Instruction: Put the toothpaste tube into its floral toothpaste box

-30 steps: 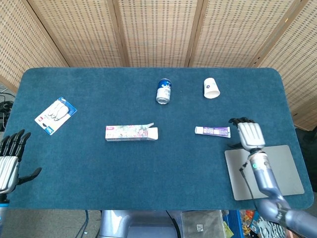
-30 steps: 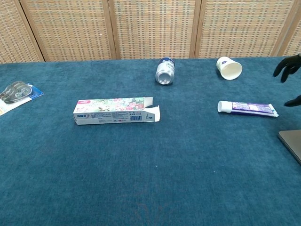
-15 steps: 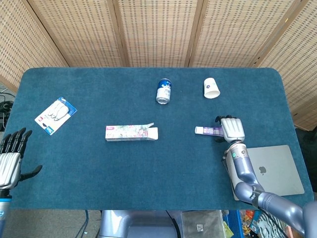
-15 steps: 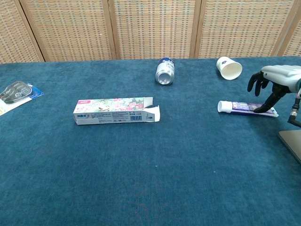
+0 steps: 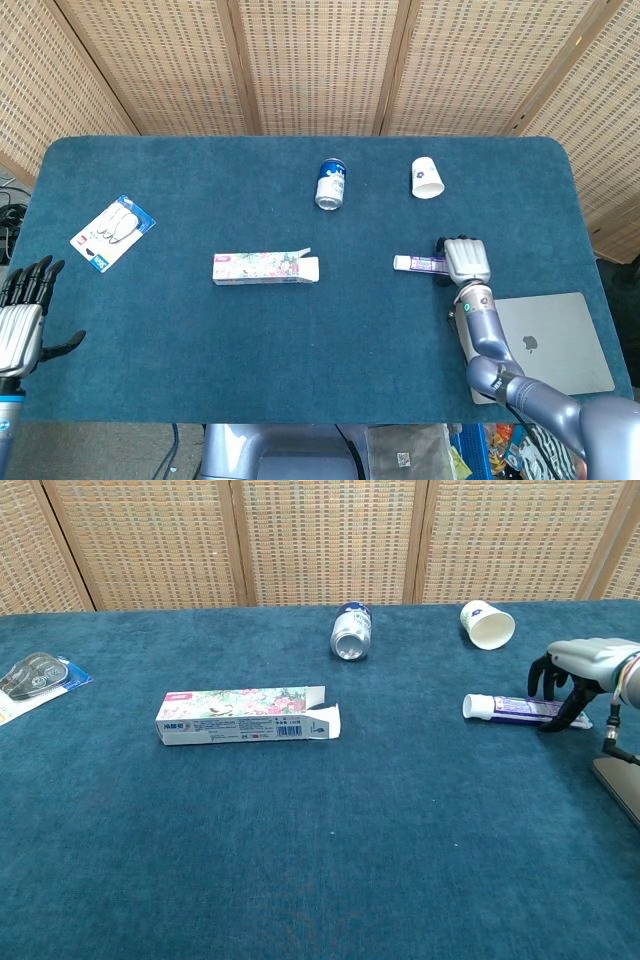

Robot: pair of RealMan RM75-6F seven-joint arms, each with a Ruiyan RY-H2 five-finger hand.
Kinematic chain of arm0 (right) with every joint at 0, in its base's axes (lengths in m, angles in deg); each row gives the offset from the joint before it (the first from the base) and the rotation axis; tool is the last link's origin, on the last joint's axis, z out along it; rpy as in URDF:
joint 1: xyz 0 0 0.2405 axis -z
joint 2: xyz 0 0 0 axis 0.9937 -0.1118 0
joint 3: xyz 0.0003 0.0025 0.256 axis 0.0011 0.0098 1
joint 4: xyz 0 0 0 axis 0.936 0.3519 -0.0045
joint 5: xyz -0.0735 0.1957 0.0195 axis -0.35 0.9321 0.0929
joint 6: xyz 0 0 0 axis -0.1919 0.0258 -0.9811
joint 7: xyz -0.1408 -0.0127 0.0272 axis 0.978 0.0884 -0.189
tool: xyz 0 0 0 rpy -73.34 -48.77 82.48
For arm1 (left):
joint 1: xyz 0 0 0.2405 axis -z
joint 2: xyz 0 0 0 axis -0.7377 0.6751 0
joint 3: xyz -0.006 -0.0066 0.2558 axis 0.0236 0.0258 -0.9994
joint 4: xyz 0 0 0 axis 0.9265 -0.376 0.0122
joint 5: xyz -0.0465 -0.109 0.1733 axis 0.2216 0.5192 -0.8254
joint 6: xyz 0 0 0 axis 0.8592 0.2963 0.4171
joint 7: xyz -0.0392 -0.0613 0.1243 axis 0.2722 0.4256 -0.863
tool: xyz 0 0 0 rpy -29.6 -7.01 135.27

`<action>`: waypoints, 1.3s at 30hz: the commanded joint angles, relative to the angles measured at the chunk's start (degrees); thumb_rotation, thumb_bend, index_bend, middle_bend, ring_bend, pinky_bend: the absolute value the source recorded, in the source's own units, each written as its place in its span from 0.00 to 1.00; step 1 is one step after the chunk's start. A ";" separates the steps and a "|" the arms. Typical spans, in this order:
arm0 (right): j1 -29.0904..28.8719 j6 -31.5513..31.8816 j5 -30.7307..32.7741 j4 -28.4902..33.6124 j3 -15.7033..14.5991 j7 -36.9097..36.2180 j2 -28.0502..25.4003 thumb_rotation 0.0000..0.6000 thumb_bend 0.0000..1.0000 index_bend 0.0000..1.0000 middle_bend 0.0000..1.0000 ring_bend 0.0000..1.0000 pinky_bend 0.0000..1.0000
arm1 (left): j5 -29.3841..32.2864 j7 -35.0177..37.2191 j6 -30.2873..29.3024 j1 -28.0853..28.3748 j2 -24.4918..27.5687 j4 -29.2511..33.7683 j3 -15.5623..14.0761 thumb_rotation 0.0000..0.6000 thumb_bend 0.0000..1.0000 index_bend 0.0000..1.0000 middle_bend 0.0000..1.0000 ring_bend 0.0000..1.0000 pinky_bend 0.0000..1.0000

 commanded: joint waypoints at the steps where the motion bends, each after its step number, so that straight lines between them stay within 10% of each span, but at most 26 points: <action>1: -0.49 -0.58 -0.51 -1.53 -0.84 0.54 0.67 1.00 0.28 0.38 0.43 0.29 0.32 | 0.27 -0.07 0.25 0.17 -0.03 -0.01 0.03 1.00 0.21 0.00 0.00 0.00 0.00; 12: -0.46 -0.13 -3.90 -0.36 -1.64 -1.71 -0.22 1.00 0.54 0.58 0.60 0.43 0.41 | 0.79 -0.54 1.38 1.19 -0.24 -0.26 0.25 1.00 0.21 0.00 0.00 0.00 0.00; 23: 5.52 10.00 -16.47 21.35 -3.12 -10.69 -14.71 1.00 0.57 0.58 0.61 0.43 0.41 | 2.85 -0.90 15.94 12.80 -1.07 -5.34 4.17 1.00 0.21 0.00 0.00 0.00 0.00; 39: 11.23 19.75 -25.71 36.02 -6.17 -9.32 -27.45 1.00 0.59 0.58 0.60 0.43 0.41 | 11.83 -5.74 34.80 31.14 -20.89 -23.61 7.12 1.00 0.21 0.00 0.00 0.00 0.00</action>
